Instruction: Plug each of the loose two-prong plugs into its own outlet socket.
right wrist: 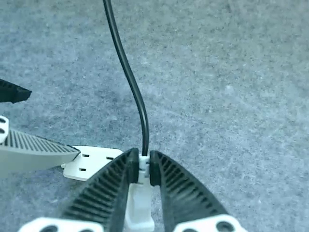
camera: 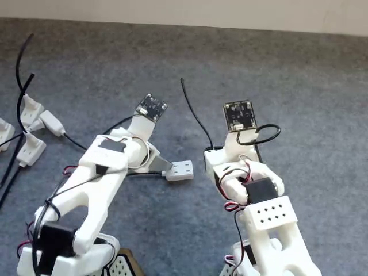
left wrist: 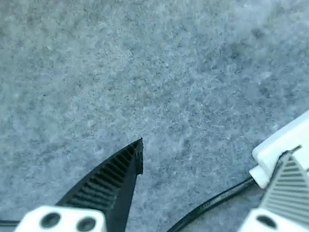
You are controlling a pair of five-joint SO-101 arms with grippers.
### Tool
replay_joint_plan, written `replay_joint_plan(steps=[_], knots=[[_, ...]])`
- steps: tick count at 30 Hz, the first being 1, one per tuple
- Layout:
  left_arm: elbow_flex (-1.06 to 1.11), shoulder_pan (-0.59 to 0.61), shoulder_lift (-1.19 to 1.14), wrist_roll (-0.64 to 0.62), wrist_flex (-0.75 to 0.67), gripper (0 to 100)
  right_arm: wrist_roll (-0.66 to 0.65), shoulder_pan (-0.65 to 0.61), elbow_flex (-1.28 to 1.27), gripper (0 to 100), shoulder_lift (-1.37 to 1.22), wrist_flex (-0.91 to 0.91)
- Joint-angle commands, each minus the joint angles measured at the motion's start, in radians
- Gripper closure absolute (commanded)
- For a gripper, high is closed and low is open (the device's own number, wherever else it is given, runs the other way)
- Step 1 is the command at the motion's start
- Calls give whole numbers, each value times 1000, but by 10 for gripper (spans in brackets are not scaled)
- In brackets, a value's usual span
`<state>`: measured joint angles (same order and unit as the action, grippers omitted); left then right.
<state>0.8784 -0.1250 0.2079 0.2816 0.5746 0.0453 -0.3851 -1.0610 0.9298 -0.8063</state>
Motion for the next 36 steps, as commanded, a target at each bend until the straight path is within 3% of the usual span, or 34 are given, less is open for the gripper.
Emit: replay_joint_plan(steps=[1, 7, 16, 20, 24, 31, 36], knots=[[-44, 12, -19, -5, 18, 617, -5, -5, 48, 994, 21, -4], [-47, 53, 174, -49, 71, 616, -3, -5, 51, 994, 22, -4], [-54, 48, 754, -112, 454, 614, 63, -7, 134, 994, 21, -7], [88, -12, 1047, -126, 569, 615, 75, -99, 217, 994, 19, -42], [211, -65, 1302, -137, 621, 615, 75, -208, 246, 994, 19, -41], [292, -65, 1488, -135, 651, 617, 74, -217, 271, 994, 19, -27], [337, 41, 1488, -140, 569, 617, -61, -21, 166, 994, 4, -142]])
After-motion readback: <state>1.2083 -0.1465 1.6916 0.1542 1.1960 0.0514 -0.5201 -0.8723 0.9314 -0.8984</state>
